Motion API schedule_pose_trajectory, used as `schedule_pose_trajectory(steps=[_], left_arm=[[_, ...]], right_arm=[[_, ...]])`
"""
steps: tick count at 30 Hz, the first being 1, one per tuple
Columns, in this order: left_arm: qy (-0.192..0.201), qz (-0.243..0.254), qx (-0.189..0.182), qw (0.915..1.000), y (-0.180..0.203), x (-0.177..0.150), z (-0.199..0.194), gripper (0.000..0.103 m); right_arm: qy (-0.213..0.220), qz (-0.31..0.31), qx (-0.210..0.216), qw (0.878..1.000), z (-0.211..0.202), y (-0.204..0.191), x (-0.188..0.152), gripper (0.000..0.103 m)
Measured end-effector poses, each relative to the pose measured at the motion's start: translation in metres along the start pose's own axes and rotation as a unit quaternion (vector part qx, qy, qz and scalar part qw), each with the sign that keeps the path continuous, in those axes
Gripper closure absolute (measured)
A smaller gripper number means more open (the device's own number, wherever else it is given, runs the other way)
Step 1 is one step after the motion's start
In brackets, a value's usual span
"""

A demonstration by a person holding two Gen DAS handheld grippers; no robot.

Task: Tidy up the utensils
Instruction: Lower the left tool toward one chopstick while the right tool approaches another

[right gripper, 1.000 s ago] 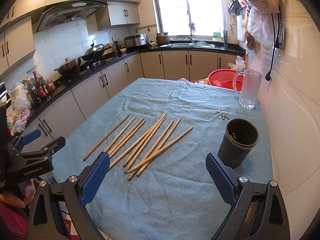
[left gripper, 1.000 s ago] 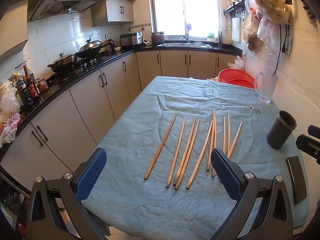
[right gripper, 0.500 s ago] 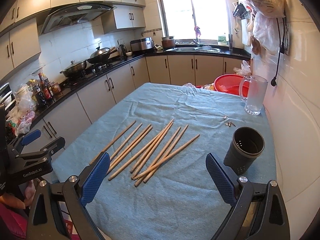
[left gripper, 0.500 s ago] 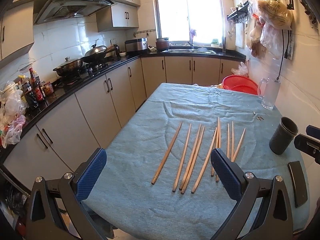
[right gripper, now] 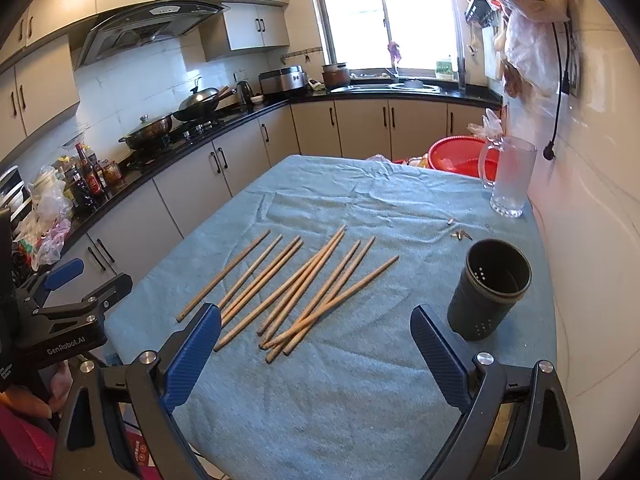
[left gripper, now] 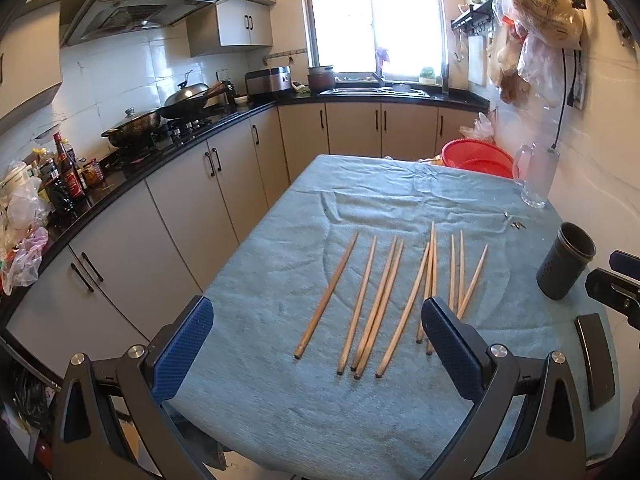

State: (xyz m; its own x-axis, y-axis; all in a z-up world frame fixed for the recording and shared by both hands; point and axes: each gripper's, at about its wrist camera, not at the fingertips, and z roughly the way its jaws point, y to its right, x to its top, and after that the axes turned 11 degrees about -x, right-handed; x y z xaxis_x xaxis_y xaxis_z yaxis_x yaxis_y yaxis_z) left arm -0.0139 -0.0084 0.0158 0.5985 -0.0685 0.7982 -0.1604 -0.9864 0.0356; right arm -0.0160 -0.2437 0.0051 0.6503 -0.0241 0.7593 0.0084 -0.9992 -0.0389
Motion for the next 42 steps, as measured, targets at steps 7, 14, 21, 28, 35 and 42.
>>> schedule_pose_trajectory(steps=[7,14,21,28,35,42], left_arm=[[-0.021,0.012,-0.008,0.9997,0.005,-0.003,0.009,0.0],[-0.043,0.021,-0.02,0.9987,0.006,-0.008,0.023,0.0],[-0.059,0.026,-0.028,0.9975,-0.002,-0.008,0.038,0.0],[-0.076,0.028,-0.036,0.9961,-0.02,0.001,0.054,0.0],[-0.101,0.032,-0.058,0.9927,-0.037,0.012,0.077,0.0],[-0.129,0.014,-0.092,0.9874,-0.06,0.023,0.1,0.0]], right_arm=[[-0.021,0.02,-0.008,1.0,0.004,0.007,-0.009,0.006],[-0.046,0.037,-0.02,0.998,0.015,0.011,-0.016,0.008],[-0.069,0.052,-0.028,0.996,0.031,0.009,-0.014,0.011],[-0.1,0.09,-0.04,0.99,0.054,0.014,-0.006,0.015],[-0.144,0.113,-0.052,0.982,0.092,0.012,0.011,0.032],[-0.223,0.144,-0.077,0.961,0.159,0.013,0.031,0.049]])
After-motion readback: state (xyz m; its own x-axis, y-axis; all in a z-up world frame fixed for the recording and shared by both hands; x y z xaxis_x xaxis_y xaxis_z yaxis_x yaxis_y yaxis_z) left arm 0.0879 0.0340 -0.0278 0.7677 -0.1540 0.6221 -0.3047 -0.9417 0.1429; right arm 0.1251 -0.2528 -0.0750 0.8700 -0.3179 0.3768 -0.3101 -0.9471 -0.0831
